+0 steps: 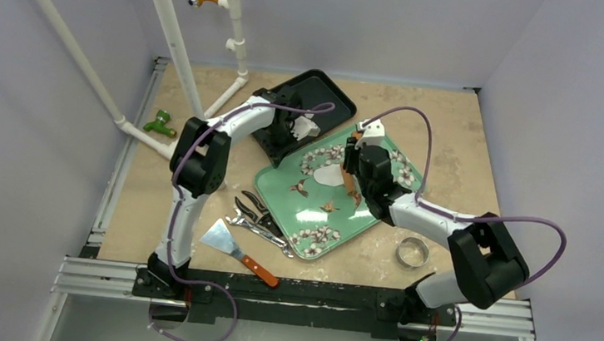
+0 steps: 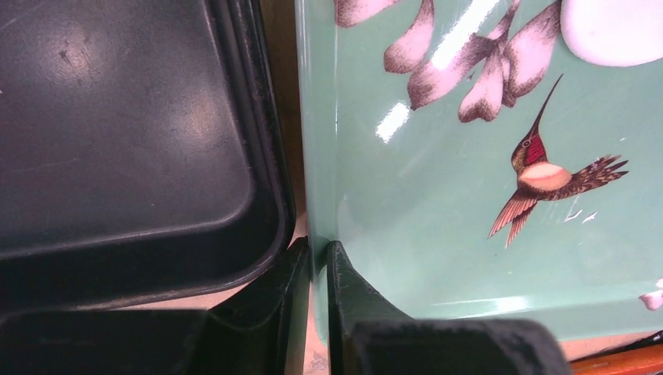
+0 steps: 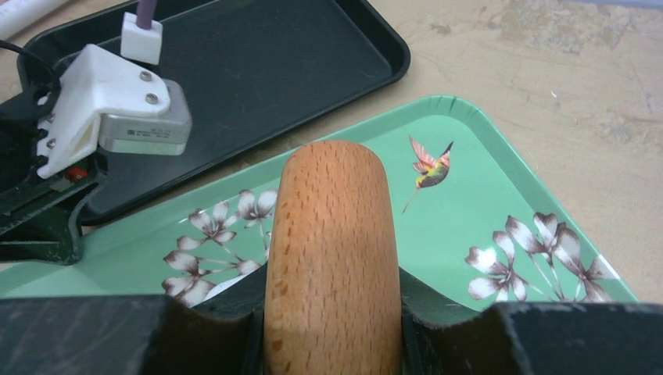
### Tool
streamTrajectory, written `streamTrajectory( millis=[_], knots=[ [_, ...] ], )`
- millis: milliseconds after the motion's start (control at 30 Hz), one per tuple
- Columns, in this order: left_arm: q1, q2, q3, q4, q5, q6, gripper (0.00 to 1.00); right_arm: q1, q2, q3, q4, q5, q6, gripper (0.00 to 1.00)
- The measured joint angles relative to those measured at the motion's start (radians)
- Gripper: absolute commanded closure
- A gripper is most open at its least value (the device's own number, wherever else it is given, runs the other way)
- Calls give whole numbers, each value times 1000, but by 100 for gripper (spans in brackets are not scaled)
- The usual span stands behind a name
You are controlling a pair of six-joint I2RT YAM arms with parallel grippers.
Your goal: Roll out the dumpling wrappers from the dough
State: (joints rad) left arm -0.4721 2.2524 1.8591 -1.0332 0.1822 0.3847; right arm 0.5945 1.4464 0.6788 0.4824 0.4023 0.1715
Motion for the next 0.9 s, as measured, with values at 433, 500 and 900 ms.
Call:
streamTrajectory(
  millis=[433, 500, 900],
  knots=[
    [-8, 2, -4, 8, -19, 2, 91, 32, 119, 44, 112, 0, -45, 100],
    [-7, 5, -4, 7, -23, 2, 96, 57, 141, 49, 138, 2, -45, 100],
    [-7, 22, 21, -16, -18, 2, 100, 154, 142, -34, 276, -27, 81, 100]
  ],
)
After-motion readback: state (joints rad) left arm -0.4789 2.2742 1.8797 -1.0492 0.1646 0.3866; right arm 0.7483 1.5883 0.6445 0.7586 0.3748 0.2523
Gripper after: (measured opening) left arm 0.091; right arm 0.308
